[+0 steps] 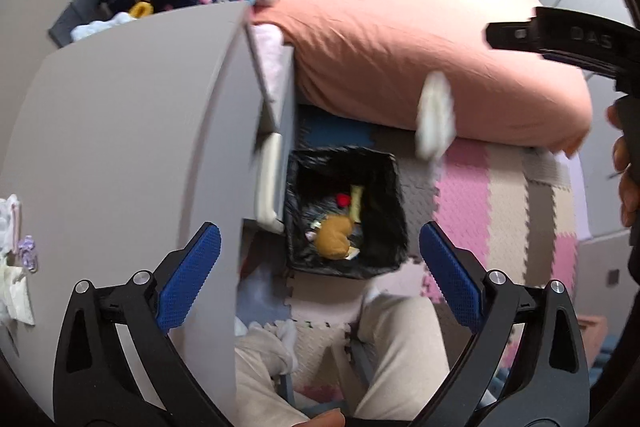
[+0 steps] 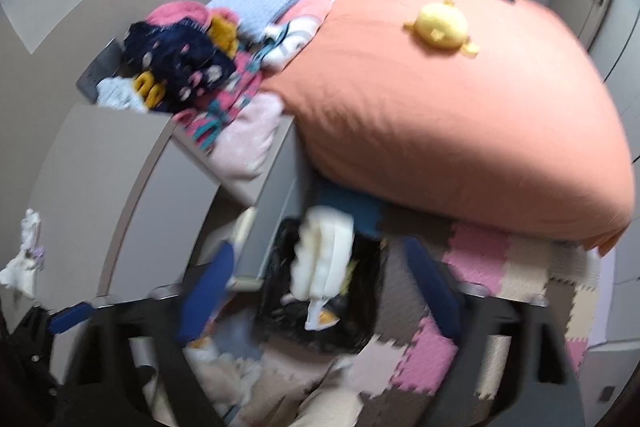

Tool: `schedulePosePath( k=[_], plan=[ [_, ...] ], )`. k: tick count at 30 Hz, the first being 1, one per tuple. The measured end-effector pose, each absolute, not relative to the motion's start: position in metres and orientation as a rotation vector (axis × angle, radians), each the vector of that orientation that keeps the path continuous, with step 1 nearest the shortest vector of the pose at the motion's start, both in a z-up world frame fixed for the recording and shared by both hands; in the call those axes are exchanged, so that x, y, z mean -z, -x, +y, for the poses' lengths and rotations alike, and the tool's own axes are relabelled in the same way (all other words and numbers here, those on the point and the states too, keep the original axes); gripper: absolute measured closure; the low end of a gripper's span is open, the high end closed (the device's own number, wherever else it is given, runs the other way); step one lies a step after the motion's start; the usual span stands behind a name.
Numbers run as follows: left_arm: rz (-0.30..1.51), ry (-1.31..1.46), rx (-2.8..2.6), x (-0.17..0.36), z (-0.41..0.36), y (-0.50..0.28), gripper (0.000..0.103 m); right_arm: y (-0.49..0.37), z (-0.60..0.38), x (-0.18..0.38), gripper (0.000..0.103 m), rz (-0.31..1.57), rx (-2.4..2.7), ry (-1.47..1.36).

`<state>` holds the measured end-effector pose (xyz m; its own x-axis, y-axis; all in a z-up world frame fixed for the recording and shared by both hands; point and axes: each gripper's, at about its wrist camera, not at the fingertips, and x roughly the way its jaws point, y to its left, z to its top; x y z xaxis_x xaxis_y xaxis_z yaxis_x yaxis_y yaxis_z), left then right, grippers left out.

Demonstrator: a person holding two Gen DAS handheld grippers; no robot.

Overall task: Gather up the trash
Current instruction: 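Carry the bear and sponge over the black bin and open both tools, then move both open tools back toward the table pile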

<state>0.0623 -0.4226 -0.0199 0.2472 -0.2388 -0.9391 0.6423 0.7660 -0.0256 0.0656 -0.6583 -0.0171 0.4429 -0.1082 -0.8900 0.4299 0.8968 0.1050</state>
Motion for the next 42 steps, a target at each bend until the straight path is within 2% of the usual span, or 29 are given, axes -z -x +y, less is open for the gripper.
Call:
schedulePosePath(
  k=[2,20,42],
  plan=[
    [1.192,-0.407,0.619,0.022,-0.423,-0.064,0.007,-0.068,-0.663,0.018,0.003,1.083,0.343,-0.352],
    [1.197,-0.366,0.611,0.019,-0.400,-0.072,0.007,-0.069,-0.644,0.011,0.003,1.066,0.324,-0.353],
    [1.175,-0.264,0.534,0.009,-0.320,-0.086,0.007,-0.100,-0.542,0.002,0.003,1.085,0.161,-0.260]
  ],
)
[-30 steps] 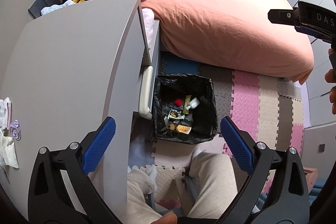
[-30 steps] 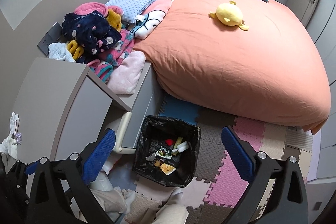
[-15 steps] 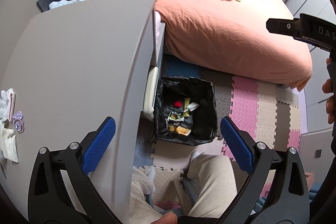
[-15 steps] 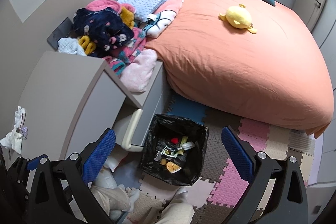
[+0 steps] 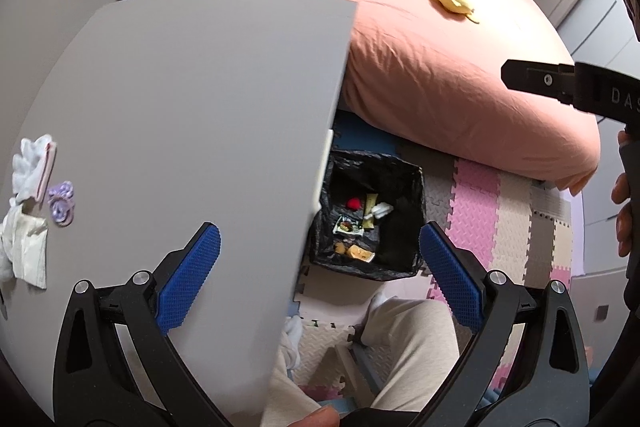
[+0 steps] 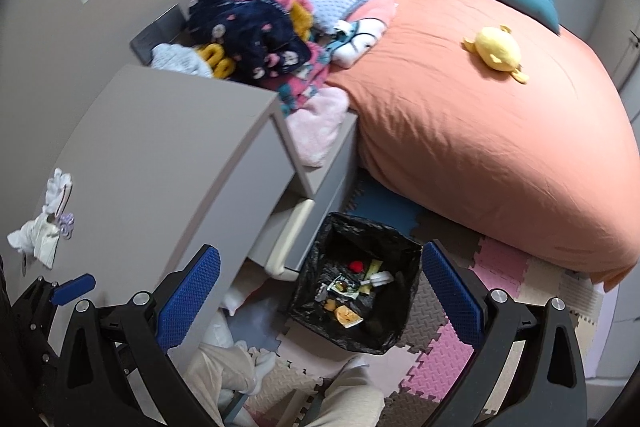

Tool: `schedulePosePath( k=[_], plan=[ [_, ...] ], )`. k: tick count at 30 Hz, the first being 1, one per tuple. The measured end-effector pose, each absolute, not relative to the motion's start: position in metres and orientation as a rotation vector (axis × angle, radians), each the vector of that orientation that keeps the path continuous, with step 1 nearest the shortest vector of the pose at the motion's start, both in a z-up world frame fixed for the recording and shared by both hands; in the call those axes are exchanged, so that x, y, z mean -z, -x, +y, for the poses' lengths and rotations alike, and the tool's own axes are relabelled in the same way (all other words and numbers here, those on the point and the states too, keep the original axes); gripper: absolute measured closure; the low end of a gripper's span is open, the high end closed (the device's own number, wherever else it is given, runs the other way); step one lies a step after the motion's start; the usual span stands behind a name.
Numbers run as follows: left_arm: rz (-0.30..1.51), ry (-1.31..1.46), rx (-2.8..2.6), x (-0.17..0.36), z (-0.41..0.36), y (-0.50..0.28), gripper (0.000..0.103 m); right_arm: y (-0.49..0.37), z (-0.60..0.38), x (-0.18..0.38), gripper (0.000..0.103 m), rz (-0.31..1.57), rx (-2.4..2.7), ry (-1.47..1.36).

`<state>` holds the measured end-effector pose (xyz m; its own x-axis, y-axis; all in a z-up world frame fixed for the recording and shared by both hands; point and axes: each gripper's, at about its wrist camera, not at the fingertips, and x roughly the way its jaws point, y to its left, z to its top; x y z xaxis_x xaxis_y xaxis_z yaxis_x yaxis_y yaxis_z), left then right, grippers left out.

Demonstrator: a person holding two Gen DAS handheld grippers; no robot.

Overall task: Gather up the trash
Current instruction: 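Move both open tools back toward the table pile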

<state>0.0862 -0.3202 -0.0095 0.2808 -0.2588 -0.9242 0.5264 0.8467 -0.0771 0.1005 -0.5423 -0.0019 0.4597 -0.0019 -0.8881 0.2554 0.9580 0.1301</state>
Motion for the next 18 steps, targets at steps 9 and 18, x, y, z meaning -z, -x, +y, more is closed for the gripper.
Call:
schedulePosePath(
  k=[9,18],
  plan=[
    [1.159,-0.219,0.476,0.006,-0.276,-0.092,0.007,-0.118,-0.494,-0.001,0.003,1.087,0.084,-0.222],
    [1.140,-0.160,0.378,0.003,-0.215,-0.104,0.007,-0.137,-0.436,0.001,0.003,1.098,-0.017,-0.191]
  ],
)
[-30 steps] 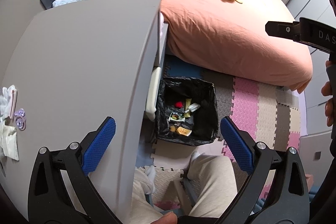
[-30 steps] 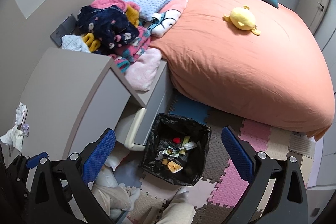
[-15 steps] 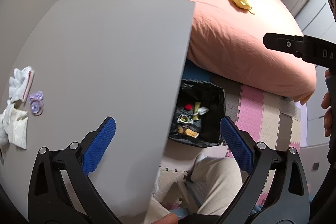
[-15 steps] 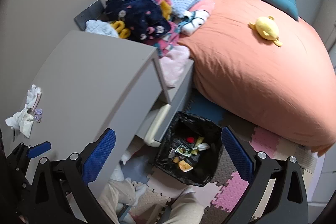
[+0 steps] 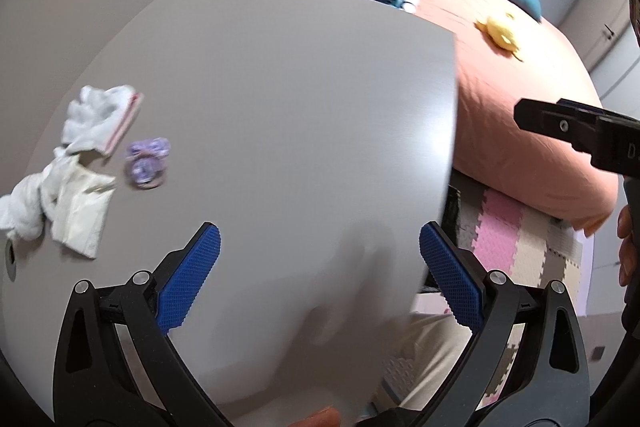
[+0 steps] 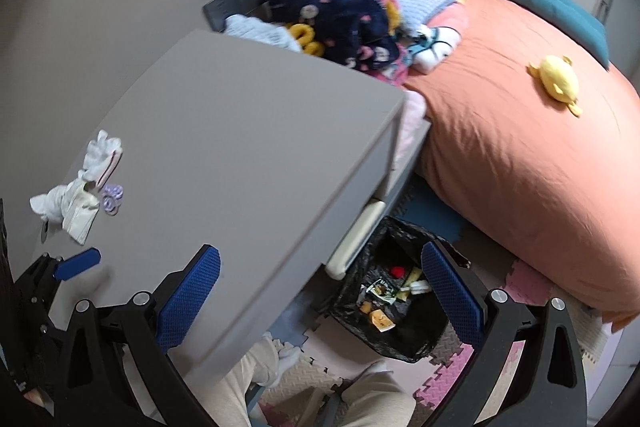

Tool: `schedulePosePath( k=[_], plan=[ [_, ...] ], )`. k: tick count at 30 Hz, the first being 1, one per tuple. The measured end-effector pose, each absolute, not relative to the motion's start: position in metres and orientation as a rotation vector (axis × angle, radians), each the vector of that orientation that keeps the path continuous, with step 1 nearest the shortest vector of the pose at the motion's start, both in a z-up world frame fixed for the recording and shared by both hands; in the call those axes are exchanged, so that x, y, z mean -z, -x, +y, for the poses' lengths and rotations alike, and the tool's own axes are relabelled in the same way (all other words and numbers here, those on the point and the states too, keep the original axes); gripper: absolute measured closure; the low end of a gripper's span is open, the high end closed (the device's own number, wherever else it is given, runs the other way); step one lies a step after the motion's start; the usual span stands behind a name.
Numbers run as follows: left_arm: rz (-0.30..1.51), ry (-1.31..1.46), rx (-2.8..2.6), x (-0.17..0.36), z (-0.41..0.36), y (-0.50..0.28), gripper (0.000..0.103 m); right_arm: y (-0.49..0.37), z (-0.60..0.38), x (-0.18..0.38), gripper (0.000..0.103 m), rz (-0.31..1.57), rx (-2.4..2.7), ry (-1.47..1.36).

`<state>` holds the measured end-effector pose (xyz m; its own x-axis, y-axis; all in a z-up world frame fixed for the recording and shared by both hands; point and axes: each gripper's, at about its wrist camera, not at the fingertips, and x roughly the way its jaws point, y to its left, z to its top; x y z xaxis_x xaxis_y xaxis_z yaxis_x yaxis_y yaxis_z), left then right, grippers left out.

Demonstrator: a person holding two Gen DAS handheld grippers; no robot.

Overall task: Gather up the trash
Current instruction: 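Move both open tools back toward the table pile, then grasp the cream cloth with the left tool while the right tool grasps the purple scrunchie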

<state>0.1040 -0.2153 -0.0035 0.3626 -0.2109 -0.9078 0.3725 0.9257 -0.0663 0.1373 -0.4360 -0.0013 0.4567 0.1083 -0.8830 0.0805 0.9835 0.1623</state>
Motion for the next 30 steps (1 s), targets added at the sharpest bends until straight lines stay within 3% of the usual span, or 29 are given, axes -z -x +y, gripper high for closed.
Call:
schedulePosePath(
  k=[26,30],
  plan=[
    [1.089,-0.018,0.098,0.012,-0.057,-0.129,0.007,-0.171,-0.314,0.018,0.003,1.132,-0.204,-0.109],
    [1.099,-0.009,0.114,0.018,-0.046,-0.140,0.022,-0.173,-0.306,0.019,0.003,1.135,-0.209,-0.106]
  ],
)
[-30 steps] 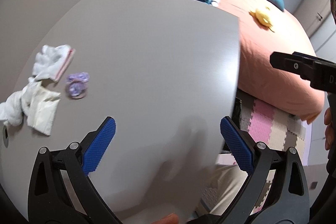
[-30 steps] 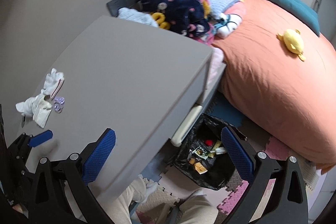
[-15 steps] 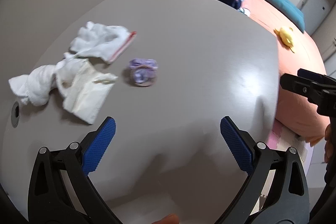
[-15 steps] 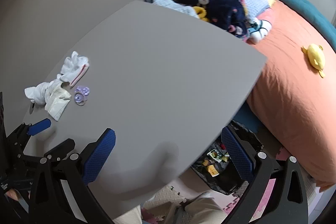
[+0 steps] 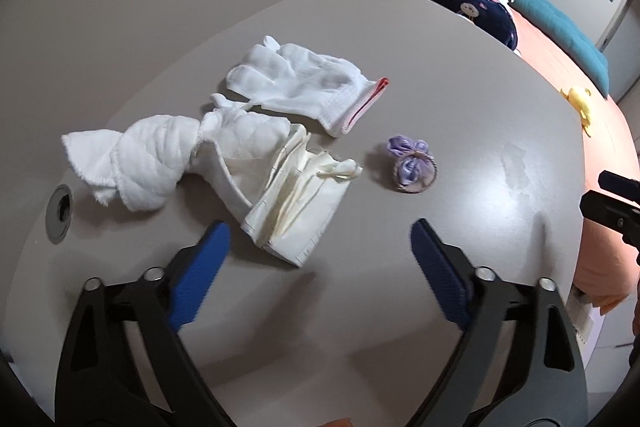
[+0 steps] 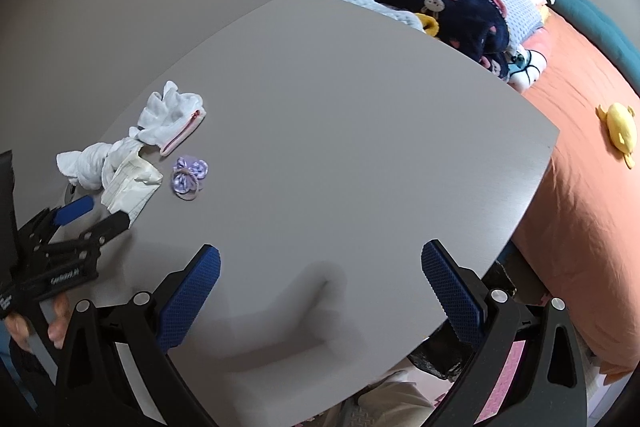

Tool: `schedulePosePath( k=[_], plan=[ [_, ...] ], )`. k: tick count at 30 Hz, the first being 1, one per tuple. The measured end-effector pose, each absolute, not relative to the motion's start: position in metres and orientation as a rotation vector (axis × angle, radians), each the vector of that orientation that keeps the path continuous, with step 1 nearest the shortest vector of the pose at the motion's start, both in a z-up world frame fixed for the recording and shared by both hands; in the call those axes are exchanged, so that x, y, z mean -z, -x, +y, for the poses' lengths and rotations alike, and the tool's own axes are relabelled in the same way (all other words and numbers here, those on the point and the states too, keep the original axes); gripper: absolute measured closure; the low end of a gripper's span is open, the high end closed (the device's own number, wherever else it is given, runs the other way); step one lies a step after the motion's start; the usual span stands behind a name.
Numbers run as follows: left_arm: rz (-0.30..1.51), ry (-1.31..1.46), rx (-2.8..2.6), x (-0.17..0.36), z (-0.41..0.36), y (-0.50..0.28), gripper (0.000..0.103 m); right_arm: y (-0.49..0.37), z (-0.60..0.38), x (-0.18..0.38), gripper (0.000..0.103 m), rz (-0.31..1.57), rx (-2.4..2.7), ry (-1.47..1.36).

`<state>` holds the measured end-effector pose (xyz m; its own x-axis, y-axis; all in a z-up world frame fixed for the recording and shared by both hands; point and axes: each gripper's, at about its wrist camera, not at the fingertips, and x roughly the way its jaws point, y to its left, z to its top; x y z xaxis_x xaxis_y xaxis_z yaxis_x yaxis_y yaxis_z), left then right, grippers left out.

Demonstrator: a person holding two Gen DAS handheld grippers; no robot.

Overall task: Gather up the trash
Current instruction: 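Grasp the cream cloth with the left tool while the right tool grasps the purple scrunchie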

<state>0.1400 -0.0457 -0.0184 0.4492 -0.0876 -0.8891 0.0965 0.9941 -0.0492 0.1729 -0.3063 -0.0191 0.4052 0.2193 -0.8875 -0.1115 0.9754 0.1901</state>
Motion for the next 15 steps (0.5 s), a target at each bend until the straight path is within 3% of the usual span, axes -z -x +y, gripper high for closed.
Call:
schedulePosePath(
  k=[8,15],
  plan=[
    [1.164,0.078,0.164,0.035,-0.034,-0.146,0.060,-0.176,-0.294,0.021,0.003,1.140,-0.220,-0.095],
    [1.177,0.089,0.185,0.039,-0.034,-0.147,0.062,-0.181,-0.280,0.025,0.003,1.150,-0.247,-0.090]
  ],
)
